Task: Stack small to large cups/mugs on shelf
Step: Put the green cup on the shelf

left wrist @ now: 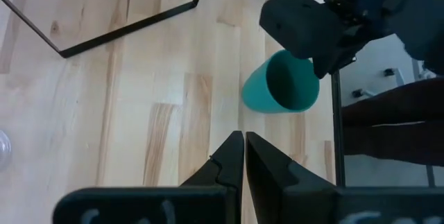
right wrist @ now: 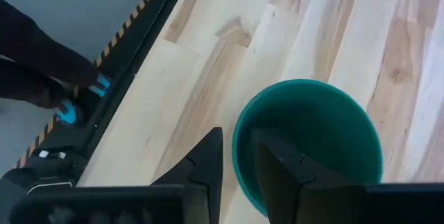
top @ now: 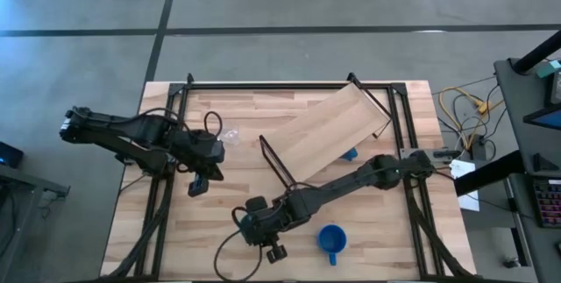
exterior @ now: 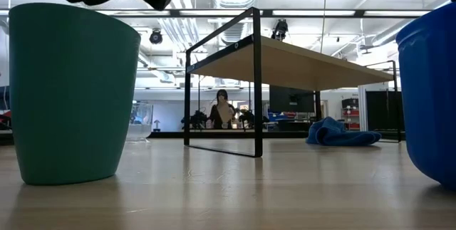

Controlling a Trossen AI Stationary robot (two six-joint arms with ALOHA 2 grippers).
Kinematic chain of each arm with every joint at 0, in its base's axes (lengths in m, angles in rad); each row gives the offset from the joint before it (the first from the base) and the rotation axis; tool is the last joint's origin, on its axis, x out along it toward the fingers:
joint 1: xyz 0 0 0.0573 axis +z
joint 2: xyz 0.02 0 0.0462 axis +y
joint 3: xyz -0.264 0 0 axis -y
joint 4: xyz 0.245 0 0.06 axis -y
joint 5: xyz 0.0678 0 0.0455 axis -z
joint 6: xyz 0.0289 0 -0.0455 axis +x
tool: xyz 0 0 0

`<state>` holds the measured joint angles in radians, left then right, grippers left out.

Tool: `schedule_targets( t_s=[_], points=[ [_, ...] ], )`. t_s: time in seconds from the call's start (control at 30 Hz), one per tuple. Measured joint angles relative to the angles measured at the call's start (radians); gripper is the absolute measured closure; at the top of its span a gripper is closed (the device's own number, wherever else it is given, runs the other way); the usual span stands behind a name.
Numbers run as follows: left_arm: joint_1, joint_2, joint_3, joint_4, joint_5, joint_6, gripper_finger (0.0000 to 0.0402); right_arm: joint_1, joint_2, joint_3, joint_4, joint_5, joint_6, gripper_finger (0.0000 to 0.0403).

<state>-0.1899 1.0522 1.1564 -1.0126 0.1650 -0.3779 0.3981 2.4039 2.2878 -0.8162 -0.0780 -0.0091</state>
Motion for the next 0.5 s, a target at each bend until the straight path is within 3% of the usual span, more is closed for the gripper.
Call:
schedule_targets(
  t_s=[0.5],
  points=[
    [0.000, 0.000, 0.000, 0.000, -0.001, 0.030, 0.0400, -0.008, 0.002, -0.028, 0.006, 0.000, 0.008, 0.0330]
  ],
)
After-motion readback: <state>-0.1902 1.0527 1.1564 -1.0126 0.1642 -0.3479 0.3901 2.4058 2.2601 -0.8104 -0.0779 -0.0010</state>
